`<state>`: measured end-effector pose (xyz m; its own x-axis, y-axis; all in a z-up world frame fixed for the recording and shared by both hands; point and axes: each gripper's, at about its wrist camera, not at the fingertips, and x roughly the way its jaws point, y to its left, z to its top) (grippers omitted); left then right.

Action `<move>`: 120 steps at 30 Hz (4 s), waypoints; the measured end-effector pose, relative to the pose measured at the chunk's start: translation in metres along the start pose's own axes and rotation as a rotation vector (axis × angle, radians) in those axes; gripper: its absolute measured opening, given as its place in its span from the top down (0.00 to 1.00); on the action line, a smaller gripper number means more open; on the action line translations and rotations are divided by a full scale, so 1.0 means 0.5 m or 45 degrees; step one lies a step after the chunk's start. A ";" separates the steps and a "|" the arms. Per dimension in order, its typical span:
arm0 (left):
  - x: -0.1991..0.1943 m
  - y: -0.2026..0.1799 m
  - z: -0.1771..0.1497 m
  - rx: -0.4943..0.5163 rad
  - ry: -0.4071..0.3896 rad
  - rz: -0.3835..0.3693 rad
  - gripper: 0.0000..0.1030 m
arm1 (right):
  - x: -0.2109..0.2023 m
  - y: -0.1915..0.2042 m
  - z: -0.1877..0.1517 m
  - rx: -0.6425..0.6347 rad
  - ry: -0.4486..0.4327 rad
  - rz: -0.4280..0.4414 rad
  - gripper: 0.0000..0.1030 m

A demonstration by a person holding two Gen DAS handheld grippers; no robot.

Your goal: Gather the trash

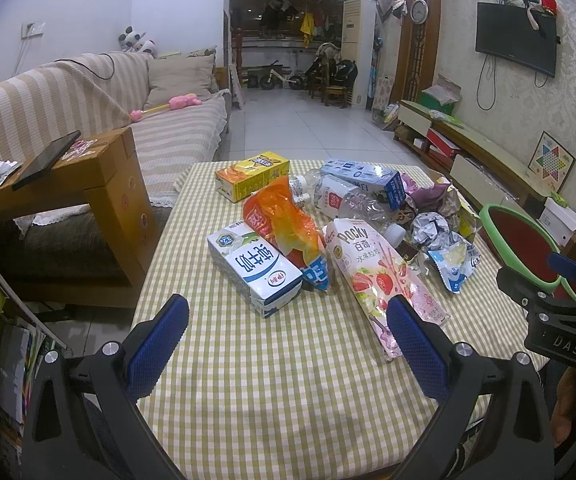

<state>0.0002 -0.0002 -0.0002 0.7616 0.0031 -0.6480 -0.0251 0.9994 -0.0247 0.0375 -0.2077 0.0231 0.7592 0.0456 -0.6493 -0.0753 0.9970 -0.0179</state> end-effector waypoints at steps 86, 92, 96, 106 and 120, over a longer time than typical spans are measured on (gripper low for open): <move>0.236 0.071 0.047 -0.336 0.375 -0.021 0.08 | 0.231 -0.092 0.042 0.120 0.404 0.002 0.03; 0.299 0.074 0.046 -0.387 0.461 -0.025 0.08 | 0.244 -0.096 0.044 0.133 0.424 -0.016 0.03; 0.333 0.080 0.041 -0.388 0.509 0.015 0.08 | 0.246 -0.108 0.046 0.142 0.420 -0.022 0.03; 0.322 0.129 0.036 -0.445 0.534 0.144 0.08 | 0.263 -0.106 0.049 0.144 0.431 -0.013 0.03; 0.348 0.127 0.064 -0.368 0.554 0.138 0.29 | 0.327 -0.096 0.057 0.176 0.500 0.039 0.20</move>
<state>0.1519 0.0648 -0.0900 0.4070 0.0292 -0.9129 -0.3129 0.9435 -0.1094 0.1836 -0.2463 -0.0606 0.4517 0.0751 -0.8890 0.0138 0.9957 0.0912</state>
